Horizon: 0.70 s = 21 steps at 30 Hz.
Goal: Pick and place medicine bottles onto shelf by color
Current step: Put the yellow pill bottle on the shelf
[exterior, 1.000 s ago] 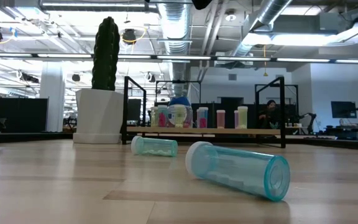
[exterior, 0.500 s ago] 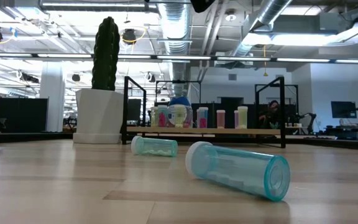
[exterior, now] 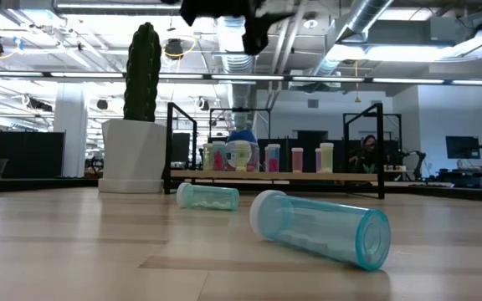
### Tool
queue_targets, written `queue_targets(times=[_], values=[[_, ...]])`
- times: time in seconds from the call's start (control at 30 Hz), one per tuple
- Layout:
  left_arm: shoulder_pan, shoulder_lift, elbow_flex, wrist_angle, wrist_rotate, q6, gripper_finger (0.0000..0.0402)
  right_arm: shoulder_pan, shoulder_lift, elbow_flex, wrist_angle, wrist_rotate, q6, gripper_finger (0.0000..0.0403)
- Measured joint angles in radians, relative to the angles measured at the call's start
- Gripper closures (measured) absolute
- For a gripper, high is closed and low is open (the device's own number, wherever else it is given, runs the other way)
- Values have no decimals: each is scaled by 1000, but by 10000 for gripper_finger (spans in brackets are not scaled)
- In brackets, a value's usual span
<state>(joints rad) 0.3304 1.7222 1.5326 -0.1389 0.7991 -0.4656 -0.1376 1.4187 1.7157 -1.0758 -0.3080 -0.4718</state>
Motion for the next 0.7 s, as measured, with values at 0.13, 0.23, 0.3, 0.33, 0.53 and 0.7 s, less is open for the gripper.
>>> queue_targets(times=[0.13,0.23,0.3,0.33,0.53,0.7], values=[[48,0,0,-53,1,-21,160,-66,-8,0,-89,63,13,271],[54,0,0,-83,55,-38,160,-140,-6,-15,-116,95,12,271],[44,-1,0,-89,108,-38,160,-195,-2,-53,-97,97,11,271],[36,-4,0,-93,125,-43,160,-229,1,-74,-96,97,4,271],[-5,-57,0,-87,132,-79,160,-407,1,-231,98,102,38,271],[-23,-135,0,-88,81,-112,160,-462,36,-303,233,172,97,271]])
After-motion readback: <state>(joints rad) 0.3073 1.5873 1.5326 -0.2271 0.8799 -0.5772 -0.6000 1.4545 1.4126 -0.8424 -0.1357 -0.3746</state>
